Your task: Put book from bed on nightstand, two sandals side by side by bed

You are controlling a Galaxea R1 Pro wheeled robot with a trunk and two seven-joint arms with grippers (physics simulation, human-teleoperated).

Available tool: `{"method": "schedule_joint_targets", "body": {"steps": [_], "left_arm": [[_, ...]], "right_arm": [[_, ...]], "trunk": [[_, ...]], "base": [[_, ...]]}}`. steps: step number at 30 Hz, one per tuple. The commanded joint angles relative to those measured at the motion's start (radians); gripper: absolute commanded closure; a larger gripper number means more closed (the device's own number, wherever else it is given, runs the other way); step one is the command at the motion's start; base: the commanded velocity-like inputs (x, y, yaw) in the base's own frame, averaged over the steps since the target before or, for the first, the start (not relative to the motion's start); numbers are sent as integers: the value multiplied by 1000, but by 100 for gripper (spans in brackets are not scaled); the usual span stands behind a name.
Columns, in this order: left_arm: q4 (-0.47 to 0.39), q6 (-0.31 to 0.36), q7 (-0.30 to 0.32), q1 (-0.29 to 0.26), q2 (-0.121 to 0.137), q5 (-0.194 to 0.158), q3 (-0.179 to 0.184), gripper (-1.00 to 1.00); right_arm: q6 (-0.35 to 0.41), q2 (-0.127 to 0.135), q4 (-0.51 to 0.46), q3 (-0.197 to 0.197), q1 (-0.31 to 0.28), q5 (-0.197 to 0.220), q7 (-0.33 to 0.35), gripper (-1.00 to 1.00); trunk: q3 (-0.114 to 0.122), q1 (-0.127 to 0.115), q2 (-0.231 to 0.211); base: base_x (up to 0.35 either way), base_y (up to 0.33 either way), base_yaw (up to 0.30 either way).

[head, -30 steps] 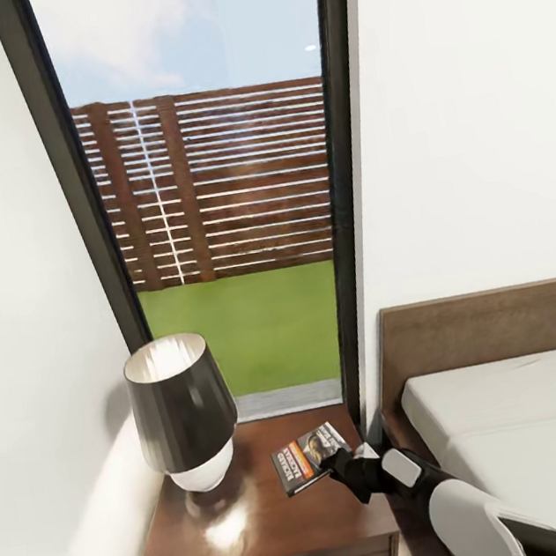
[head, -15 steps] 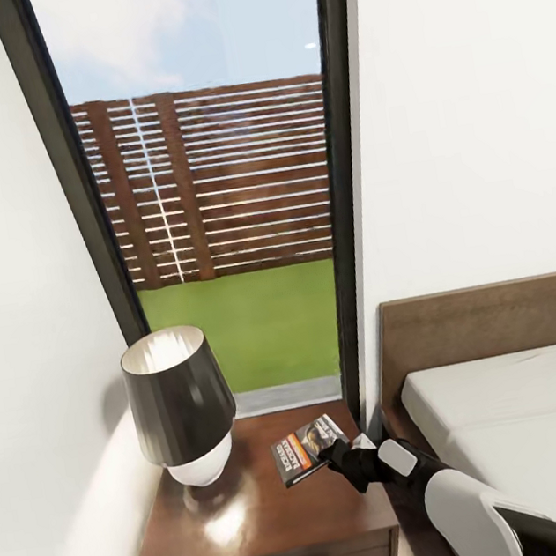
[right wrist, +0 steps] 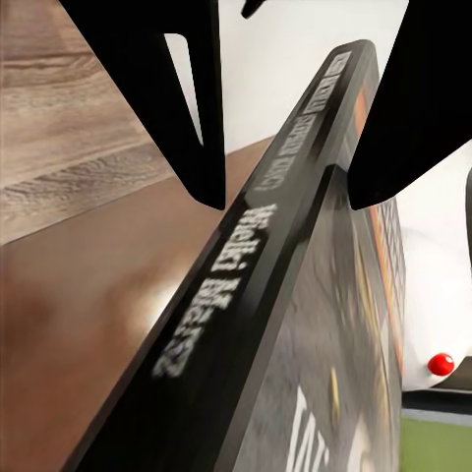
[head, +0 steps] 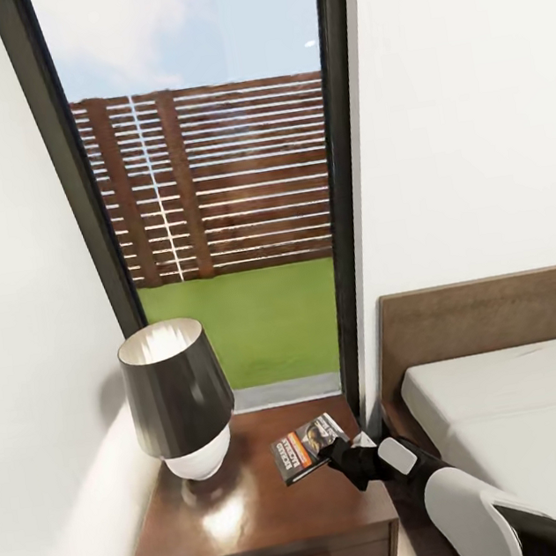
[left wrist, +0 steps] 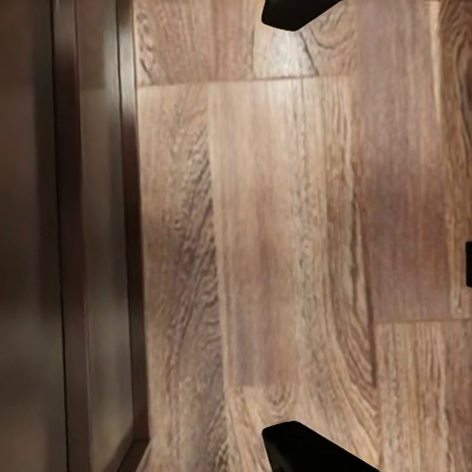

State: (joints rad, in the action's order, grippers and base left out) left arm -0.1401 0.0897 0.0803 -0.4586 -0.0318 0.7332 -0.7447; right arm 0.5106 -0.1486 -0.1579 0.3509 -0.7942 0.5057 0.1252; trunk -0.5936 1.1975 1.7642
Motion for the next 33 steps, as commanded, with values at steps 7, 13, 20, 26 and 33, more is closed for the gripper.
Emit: {"method": "schedule_joint_targets", "body": {"steps": [7, 13, 20, 26, 33], "left_arm": [[-5, 7, 7, 0, -2, 8, -8, -100], [-5, 8, 7, 0, -2, 8, -8, -100], [-4, 10, 7, 0, -3, 8, -8, -100], [-5, 12, 7, 0, -3, 8, -8, -100], [-6, 14, 7, 0, -2, 8, -8, -100]], "right_arm": [[5, -2, -2, 5, -7, -1, -31, 100], [6, -3, -1, 5, -12, -1, -42, 100], [10, -6, 1, 5, -15, -1, -46, 100], [11, -7, 1, 5, -17, -1, -47, 100], [11, -10, 2, 5, -23, -1, -47, 100]], "trunk": [[-23, 27, 50], [-42, 50, 92], [-61, 73, 134], [-61, 73, 134], [-76, 92, 169]], "base": [[0, 0, 0], [0, 0, 0], [0, 0, 0], [0, 0, 0], [0, 0, 0]]}}
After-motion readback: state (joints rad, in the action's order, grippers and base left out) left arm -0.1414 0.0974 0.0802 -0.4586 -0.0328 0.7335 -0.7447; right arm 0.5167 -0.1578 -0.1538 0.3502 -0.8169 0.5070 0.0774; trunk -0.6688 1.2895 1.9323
